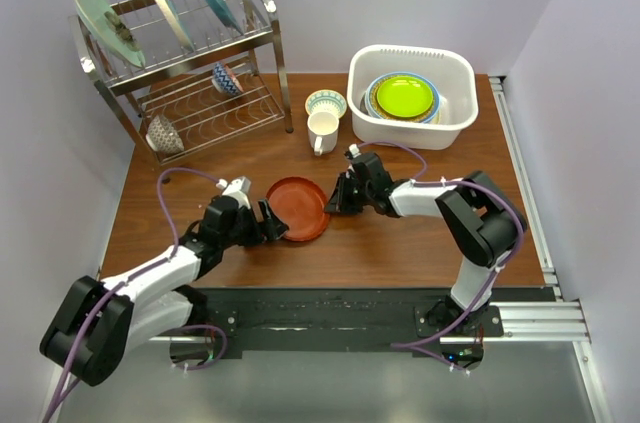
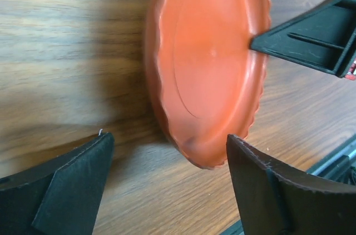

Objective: Place the plates into the plastic bin on the countertop
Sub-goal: Pick up the plate at the center of the board.

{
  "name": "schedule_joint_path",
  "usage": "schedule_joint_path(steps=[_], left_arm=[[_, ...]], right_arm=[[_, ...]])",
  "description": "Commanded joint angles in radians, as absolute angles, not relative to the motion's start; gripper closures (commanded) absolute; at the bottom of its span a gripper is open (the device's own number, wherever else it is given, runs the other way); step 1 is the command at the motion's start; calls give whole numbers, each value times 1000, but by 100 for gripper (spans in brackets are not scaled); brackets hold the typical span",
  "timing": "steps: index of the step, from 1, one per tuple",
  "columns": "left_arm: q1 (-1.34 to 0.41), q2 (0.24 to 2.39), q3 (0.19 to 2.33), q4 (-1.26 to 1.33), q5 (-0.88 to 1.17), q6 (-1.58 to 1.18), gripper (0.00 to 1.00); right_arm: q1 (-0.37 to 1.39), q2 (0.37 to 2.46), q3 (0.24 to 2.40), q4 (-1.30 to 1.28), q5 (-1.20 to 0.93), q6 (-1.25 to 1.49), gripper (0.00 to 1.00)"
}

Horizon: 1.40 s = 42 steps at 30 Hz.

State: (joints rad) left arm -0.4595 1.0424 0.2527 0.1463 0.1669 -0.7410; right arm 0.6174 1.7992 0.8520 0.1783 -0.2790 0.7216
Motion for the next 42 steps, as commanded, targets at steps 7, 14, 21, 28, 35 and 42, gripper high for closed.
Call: schedule_joint_path(steps=[7, 14, 21, 28, 35, 42], left_arm=[[-462, 876, 278, 29, 49, -733, 5], [-462, 695, 278, -36, 3, -730, 0], [-462, 594, 276, -89, -66, -738, 0], [-462, 633, 273, -87, -64, -742, 0], [-462, 660, 272, -107, -100, -755, 0], [-462, 696, 272, -100, -92, -755, 0]], right_arm=[[612, 1698, 831, 17, -156, 646, 100], [604, 1640, 833, -35, -135, 624, 100], [594, 1577, 824, -83, -101, 606, 100], [554, 1523, 799, -91, -129, 607, 100], [497, 1453, 795, -121, -158, 600, 100], [422, 1393, 821, -175, -173, 571, 100]])
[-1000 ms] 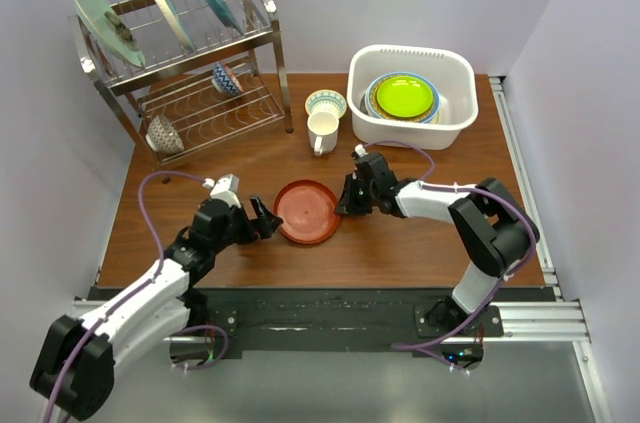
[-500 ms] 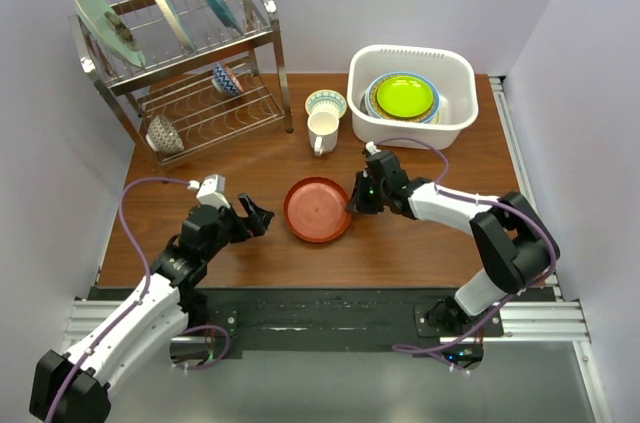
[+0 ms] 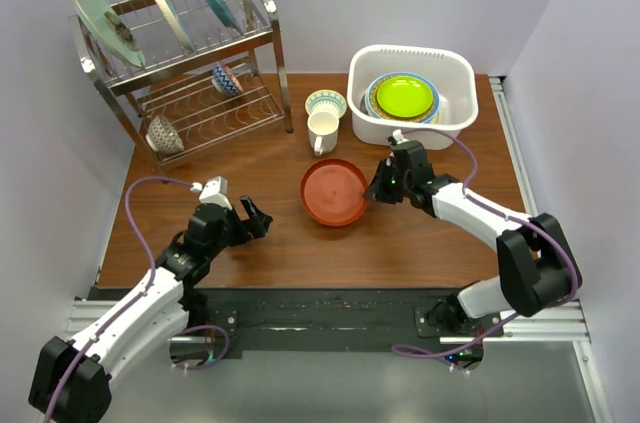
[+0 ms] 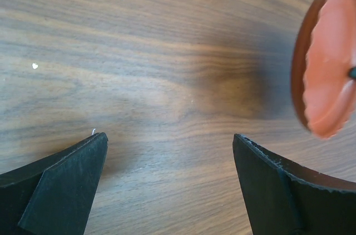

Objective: Place the plates into the plastic bin on the countertop
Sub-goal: Pick up the plate at the center of the board, then place the plate in the plastic bin.

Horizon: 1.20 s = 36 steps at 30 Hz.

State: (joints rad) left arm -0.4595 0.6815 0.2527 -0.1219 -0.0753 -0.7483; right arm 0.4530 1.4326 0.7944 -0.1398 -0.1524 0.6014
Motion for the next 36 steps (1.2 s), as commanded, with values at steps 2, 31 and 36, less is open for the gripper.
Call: schedule_joint_path(steps=[2, 31, 36], left_arm=[[-462, 710, 272, -97, -94, -752, 0], [-462, 749, 275, -103, -117, -733, 0], [-462, 755, 279, -107, -118, -733, 0]], right_arm=[[405, 1384, 833, -186, -176, 565, 100], [86, 1482, 1256, -290, -334, 555, 100], [37, 1502, 1270, -250, -350, 595, 100]])
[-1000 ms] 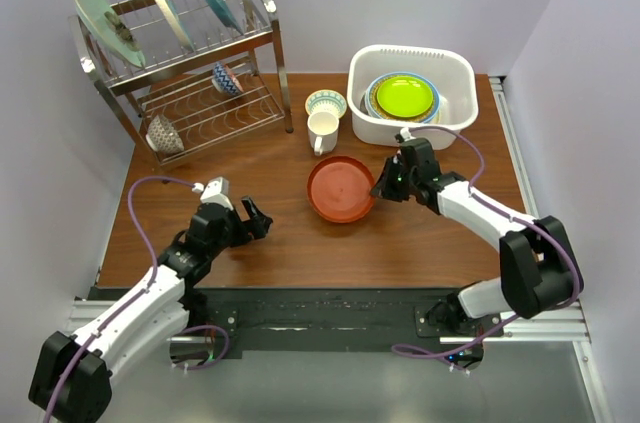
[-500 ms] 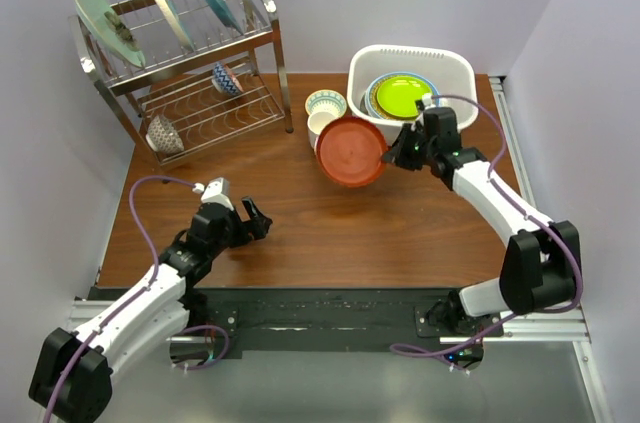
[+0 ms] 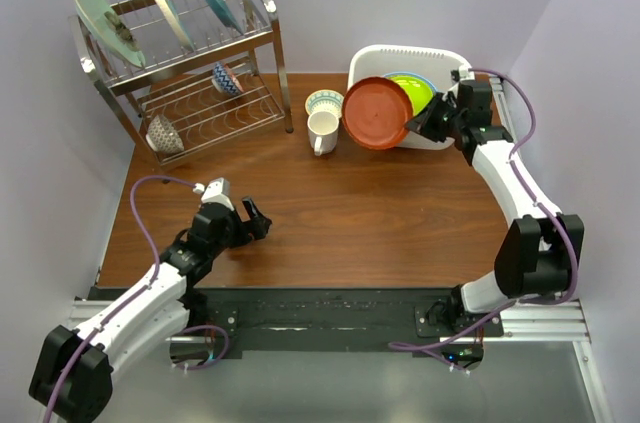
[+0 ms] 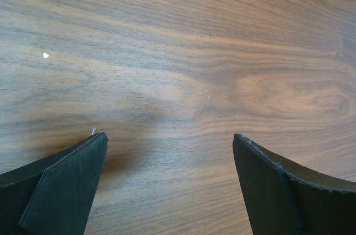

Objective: Place the plates into the plastic bin on the countertop
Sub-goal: Place the plate in the plastic bin.

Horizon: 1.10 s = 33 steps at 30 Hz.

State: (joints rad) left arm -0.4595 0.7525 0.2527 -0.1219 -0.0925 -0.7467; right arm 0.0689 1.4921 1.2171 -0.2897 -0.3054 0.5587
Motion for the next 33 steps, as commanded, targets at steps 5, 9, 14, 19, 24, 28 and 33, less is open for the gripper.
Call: schedule_joint_path(steps=[5, 9, 14, 19, 24, 28, 33], left_arm=[[-462, 758, 276, -106, -114, -736, 0], [-462, 755, 275, -115, -113, -738, 0], [-463, 735, 272, -118, -110, -735, 0], [-462, 732, 272, -124, -109, -732, 0], [-462, 738, 279, -133, -103, -732, 0], [-462, 726, 282, -140, -104, -727, 0], [-462, 721, 281, -143, -106, -726, 0]], right_arm=[[5, 1561, 1327, -238, -345, 618, 100], [-26, 1594, 1354, -209, -333, 632, 100], [-51, 1641, 1388, -196, -334, 649, 100], [-71, 1689, 1413, -178, -327, 673, 100], [-77, 1727, 1439, -169, -284, 684, 100], [-80, 1772, 1482, -175, -272, 689, 100], [-81, 1795, 1503, -166, -250, 695, 100]])
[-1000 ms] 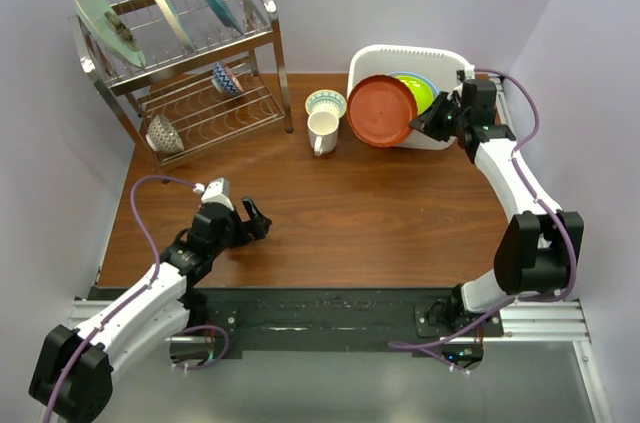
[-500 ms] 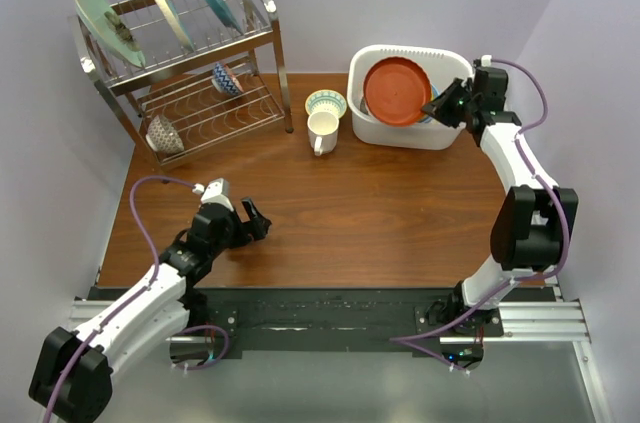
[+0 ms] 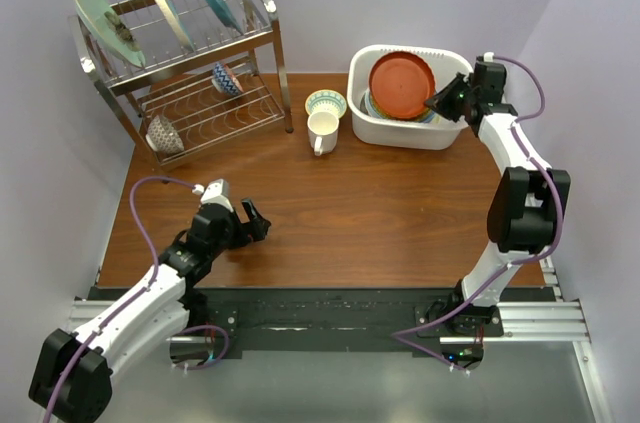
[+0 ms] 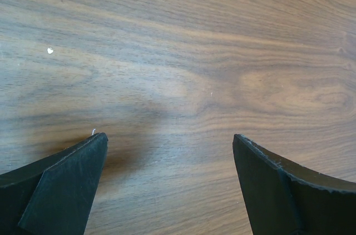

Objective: Place the plates into the plastic bin on the countertop
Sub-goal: Place the plate in the plastic bin.

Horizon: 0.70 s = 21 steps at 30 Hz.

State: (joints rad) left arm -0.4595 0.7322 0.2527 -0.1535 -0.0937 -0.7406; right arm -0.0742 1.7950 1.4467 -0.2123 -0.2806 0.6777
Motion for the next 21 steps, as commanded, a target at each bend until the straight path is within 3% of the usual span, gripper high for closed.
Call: schedule_joint_path(steps=[1, 11, 18, 21], left_arm=[[-462, 722, 281, -144, -106, -726, 0], [-462, 716, 282, -149, -104, -723, 0], [-462, 684, 281, -163, -104, -721, 0], [-462, 678, 279, -164, -106, -721, 0]], right_arm=[[-81, 1795, 1500, -161, -242, 695, 99], [-86, 1828, 1485, -147, -229, 690, 92], [-87, 1798, 1434, -110, -189, 689, 76], [-87, 1790, 1431, -115, -189, 686, 59]])
